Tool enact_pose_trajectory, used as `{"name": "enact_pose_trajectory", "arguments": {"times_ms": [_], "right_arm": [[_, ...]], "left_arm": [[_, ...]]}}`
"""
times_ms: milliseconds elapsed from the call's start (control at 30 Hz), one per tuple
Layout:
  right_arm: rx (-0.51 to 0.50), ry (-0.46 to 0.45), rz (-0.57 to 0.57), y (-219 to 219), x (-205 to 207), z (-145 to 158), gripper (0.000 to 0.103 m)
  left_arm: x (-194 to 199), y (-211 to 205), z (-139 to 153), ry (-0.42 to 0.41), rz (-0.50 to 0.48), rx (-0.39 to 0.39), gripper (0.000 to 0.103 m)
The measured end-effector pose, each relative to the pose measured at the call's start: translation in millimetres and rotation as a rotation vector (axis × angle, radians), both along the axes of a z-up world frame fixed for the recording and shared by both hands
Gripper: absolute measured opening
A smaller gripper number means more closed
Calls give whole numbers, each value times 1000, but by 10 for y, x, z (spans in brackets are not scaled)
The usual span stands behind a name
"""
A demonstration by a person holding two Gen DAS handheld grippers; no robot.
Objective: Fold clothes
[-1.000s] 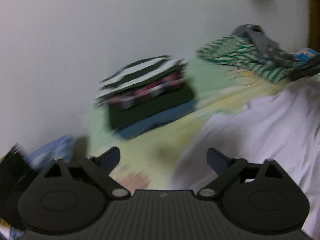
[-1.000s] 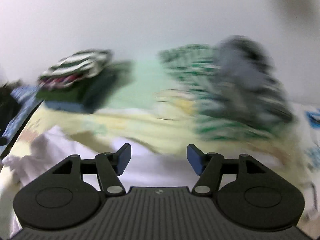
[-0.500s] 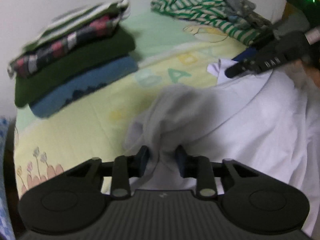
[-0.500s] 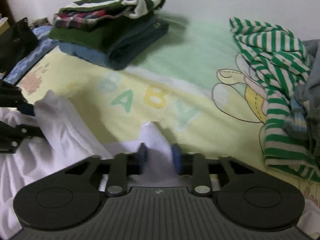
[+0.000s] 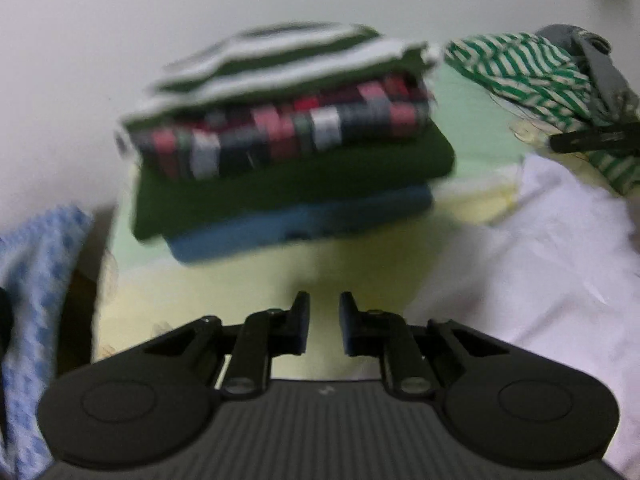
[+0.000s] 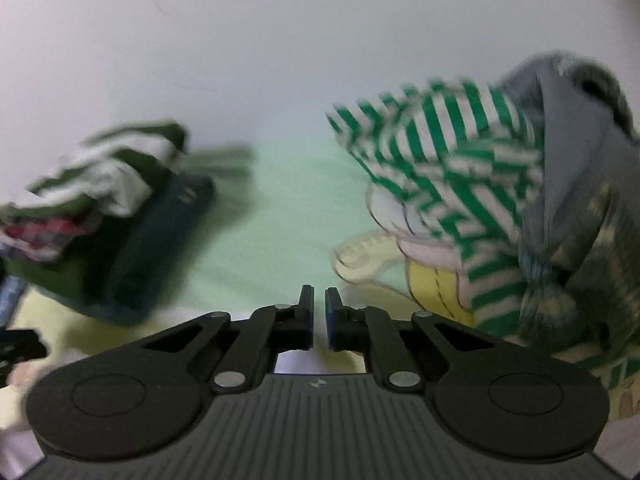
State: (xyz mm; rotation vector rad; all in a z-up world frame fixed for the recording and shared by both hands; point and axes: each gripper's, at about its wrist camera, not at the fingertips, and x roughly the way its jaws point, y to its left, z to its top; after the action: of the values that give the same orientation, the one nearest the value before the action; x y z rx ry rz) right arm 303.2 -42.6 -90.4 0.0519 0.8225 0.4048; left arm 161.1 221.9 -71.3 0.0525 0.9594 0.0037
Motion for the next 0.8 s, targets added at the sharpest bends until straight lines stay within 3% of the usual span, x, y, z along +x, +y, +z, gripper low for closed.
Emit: {"name": "enact_pose_trajectory", "arguments": {"times_ms": [33,67,133,200,267,333,400,500,567,633,700,800], "right_arm": [[-19,12,-14,-2,17,-62,7],[3,20,-23,-54,8,-59,11],[51,36,-41,-164,-11,-44,20],[99,52,-59,-273,-30,-30,35],[142,31,-30,-323,-93,54,56],[119,6,29,-240,-121,90,65],[80,-7,88,-125,-143,94,65],[-15,-23,153,85,-173,9,65],[-98,-50,156,196,-185,-62,65],[-115,-53,154,215,-183,-127,63],[-85,-37,153,192,-180,-174,56],[-80,-36,181,199,-211,-181,25]], "left_arm": [[-45,-44,-20,-9,-22,-2,24],[-101,-92,-35,-22,-49,7,43],[-184,-149,-46,-43,-84,15,69],[-206,-120,-12,-54,-80,-3,70],[-227,-92,22,-65,-77,-21,70],[-249,-63,55,-76,-74,-39,70],[-270,-34,89,-87,-71,-57,71],[-302,9,139,-103,-66,-83,87],[-324,37,173,-114,-63,-101,87],[-345,65,212,-113,-81,-155,87],[-335,-22,199,-107,-116,-160,87],[-279,-214,79,-87,-163,-134,81]]}}
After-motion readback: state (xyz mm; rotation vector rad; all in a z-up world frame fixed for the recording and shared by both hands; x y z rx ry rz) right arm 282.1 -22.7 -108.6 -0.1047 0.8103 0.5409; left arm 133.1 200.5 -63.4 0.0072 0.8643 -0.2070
